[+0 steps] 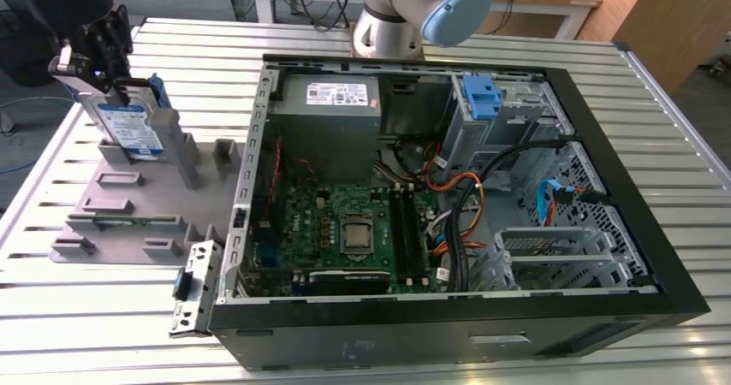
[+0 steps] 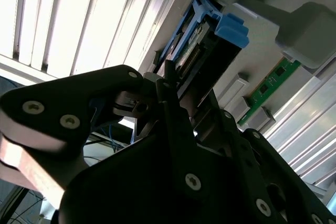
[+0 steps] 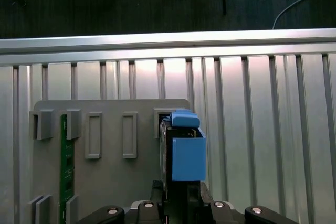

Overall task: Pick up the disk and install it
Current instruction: 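Pick up the disk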

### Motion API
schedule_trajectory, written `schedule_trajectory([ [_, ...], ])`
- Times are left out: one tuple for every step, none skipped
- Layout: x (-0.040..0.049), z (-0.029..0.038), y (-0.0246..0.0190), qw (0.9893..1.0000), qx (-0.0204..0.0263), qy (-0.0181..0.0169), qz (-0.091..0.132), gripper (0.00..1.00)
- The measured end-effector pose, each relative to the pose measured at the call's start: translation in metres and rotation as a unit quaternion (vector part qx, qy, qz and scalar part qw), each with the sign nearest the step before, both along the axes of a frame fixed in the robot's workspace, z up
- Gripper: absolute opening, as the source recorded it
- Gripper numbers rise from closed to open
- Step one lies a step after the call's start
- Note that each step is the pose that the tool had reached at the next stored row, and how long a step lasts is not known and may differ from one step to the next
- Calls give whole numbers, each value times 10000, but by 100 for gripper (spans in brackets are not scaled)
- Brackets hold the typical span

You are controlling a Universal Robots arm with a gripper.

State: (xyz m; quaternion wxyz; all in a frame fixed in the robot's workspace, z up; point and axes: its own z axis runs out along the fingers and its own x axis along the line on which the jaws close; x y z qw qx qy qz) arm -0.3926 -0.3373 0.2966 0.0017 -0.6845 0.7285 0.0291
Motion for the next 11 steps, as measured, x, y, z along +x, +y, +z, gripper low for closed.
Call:
schedule_trajectory([
  [0, 5, 0, 10000, 0, -1, 0, 35],
  [0, 9, 0, 10000, 1, -2, 0, 35],
  [0, 9, 0, 10000, 1, -2, 0, 35],
  [0, 10, 0, 10000, 1, -2, 0, 35],
  [0, 12, 0, 10000, 0, 0, 0, 35],
  [0, 12, 0, 10000, 0, 0, 0, 35],
  [0, 14, 0, 10000, 0, 0, 0, 35],
  [0, 15, 0, 10000, 0, 0, 0, 35],
  [0, 16, 0, 10000, 0, 0, 0, 35],
  [0, 16, 0, 10000, 0, 0, 0, 35],
  [0, 17, 0, 10000, 0, 0, 0, 35],
])
